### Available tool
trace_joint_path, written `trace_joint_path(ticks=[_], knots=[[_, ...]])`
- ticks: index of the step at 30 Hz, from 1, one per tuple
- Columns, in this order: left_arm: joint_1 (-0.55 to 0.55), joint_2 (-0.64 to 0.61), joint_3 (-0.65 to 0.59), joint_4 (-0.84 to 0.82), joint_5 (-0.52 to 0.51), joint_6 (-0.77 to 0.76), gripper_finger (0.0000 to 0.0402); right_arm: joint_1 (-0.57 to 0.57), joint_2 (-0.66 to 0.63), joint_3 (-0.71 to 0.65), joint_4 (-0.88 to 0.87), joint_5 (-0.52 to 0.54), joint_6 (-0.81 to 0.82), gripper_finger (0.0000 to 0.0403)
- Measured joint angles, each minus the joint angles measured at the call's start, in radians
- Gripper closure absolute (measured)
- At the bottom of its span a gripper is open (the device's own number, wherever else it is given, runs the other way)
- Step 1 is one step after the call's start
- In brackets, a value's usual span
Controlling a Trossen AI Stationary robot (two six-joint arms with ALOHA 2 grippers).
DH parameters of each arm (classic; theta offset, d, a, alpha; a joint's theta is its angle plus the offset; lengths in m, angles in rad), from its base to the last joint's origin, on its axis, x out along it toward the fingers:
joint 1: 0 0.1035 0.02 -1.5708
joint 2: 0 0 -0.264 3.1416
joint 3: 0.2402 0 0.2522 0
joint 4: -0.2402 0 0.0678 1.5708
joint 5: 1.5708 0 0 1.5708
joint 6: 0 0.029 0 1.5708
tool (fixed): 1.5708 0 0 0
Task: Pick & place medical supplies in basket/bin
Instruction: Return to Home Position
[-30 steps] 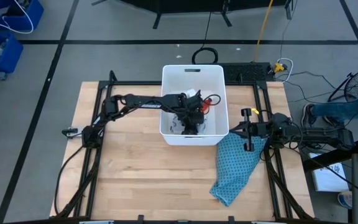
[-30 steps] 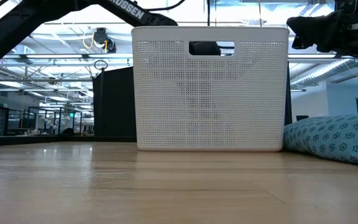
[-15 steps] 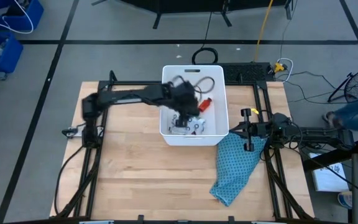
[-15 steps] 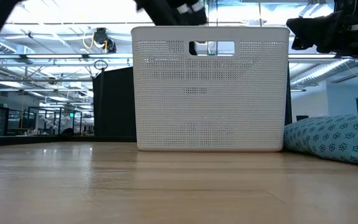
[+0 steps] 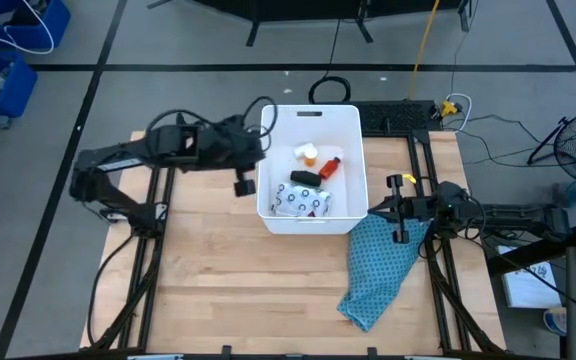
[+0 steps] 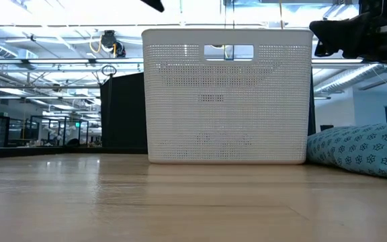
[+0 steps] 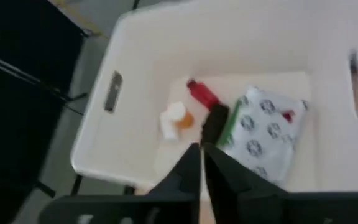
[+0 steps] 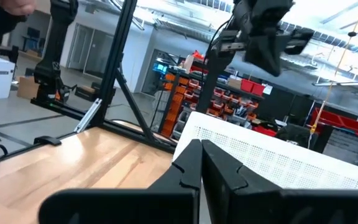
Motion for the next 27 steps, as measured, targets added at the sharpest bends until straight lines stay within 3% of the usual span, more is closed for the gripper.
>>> trace_joint_path(ticks=[5,14,18,22,27], knots=[[-0.079,-0.094,-0.156,0.038,-0.028,-0.063,0.0389,0.0,0.0,0.0,0.0,0.0,0.021,0.0403],[-0.283,-0.273,-0.626,0.55,0.068,-0.109,0.0398,0.0,0.0,0.0,0.014,-0.001,0.047,0.0403],[-0.381,-0.287,-0.762,0.763,0.067,-0.145,0.0398,0.0,0.001,0.0,0.015,-0.001,0.047,0.0403],[-0.462,-0.27,-0.838,0.87,0.064,-0.188,0.0397,0.0,0.002,0.0,0.026,-0.001,0.047,0.0403],[-0.542,-0.24,-0.953,1.015,-0.133,-0.221,0.0399,0.0,0.003,0.0,0.031,-0.001,0.047,0.0403]])
